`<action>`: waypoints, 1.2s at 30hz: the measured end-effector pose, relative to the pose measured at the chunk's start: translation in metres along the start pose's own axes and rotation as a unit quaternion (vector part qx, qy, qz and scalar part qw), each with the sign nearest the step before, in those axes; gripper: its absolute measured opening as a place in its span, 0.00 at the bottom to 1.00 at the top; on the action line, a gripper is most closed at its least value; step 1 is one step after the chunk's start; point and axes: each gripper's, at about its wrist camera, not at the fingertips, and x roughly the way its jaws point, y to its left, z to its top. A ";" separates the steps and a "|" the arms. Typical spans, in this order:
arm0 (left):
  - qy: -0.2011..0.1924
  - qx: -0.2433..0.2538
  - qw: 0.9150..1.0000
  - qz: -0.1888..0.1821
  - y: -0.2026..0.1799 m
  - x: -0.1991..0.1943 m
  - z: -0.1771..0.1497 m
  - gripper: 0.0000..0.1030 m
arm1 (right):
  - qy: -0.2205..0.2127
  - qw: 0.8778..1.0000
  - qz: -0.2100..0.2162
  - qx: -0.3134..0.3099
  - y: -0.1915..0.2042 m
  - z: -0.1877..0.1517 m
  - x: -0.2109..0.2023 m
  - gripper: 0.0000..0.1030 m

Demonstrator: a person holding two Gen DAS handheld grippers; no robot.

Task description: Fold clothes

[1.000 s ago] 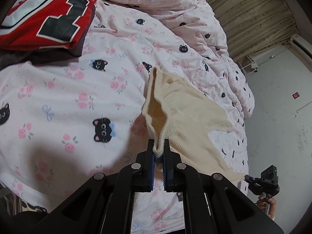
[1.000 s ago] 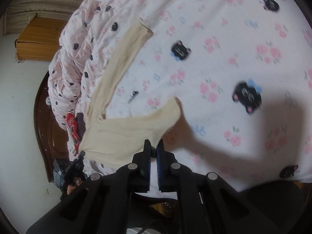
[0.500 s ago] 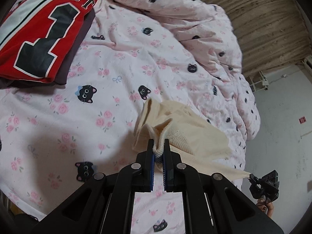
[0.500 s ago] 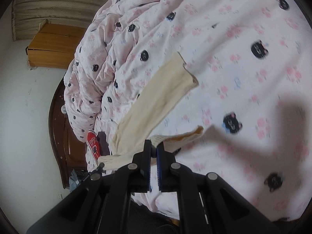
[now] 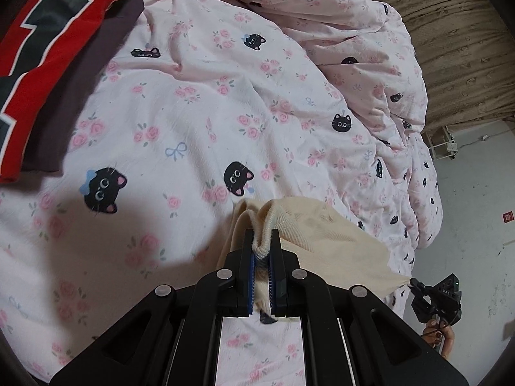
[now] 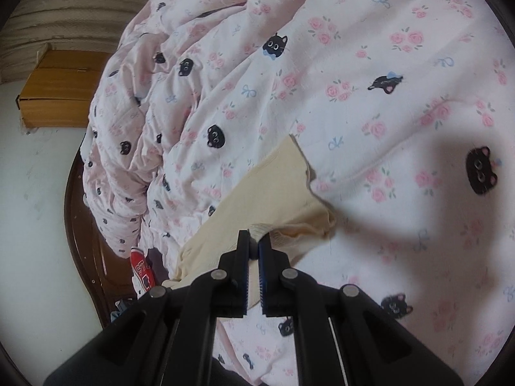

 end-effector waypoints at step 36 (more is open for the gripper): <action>-0.028 -0.041 0.999 0.007 0.035 0.017 0.033 0.26 | -0.009 0.993 -0.083 0.079 -0.014 0.070 0.068 0.20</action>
